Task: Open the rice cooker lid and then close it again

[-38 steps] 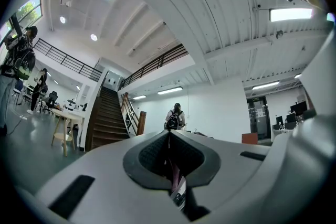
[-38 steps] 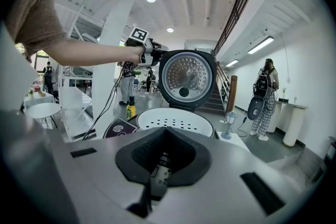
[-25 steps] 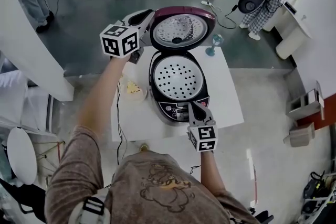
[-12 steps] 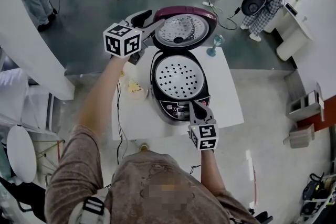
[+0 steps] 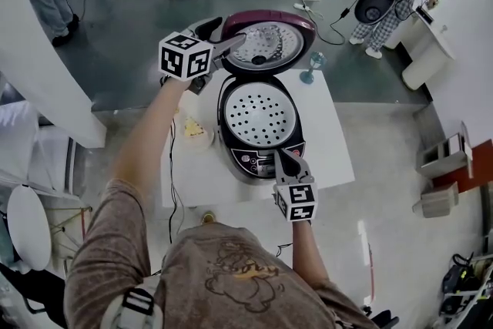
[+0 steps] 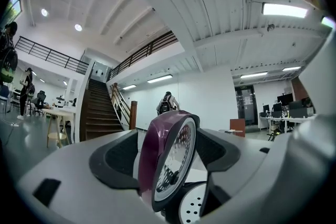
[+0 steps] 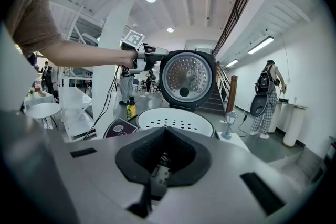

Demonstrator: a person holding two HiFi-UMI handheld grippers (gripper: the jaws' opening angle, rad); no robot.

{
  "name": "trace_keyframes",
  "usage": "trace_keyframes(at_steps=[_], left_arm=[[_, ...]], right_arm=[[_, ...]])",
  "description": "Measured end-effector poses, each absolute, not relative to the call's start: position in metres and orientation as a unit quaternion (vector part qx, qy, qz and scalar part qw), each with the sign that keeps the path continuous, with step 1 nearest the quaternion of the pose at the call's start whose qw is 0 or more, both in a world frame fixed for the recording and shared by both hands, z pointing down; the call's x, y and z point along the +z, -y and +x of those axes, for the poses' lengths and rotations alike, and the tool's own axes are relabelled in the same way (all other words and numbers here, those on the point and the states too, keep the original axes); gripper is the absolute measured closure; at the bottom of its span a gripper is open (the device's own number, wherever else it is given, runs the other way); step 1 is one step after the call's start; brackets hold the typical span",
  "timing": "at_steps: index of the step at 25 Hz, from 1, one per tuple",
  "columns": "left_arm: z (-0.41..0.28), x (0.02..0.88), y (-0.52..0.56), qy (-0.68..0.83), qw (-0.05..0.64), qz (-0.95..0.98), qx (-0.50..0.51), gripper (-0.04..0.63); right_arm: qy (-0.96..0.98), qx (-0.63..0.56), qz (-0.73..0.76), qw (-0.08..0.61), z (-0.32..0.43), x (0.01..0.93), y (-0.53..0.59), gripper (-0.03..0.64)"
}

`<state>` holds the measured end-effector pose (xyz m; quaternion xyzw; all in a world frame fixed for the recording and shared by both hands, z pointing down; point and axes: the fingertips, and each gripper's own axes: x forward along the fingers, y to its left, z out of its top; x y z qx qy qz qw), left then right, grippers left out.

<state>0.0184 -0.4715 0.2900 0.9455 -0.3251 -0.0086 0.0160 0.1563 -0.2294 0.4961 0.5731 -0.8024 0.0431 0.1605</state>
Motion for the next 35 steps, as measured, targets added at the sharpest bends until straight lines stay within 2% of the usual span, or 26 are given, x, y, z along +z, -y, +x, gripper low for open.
trace_keyframes(at_steps=[17,35], left_arm=[[0.029,0.302,0.474,0.31,0.02,0.951,-0.001,0.253],[0.031,0.304,0.427,0.286,0.012,0.958,-0.006,0.252]], right_arm=[[0.801,0.04,0.575,0.161,0.157,0.498,0.231,0.611],[0.805,0.058,0.57,0.157,0.157,0.496,0.23,0.611]])
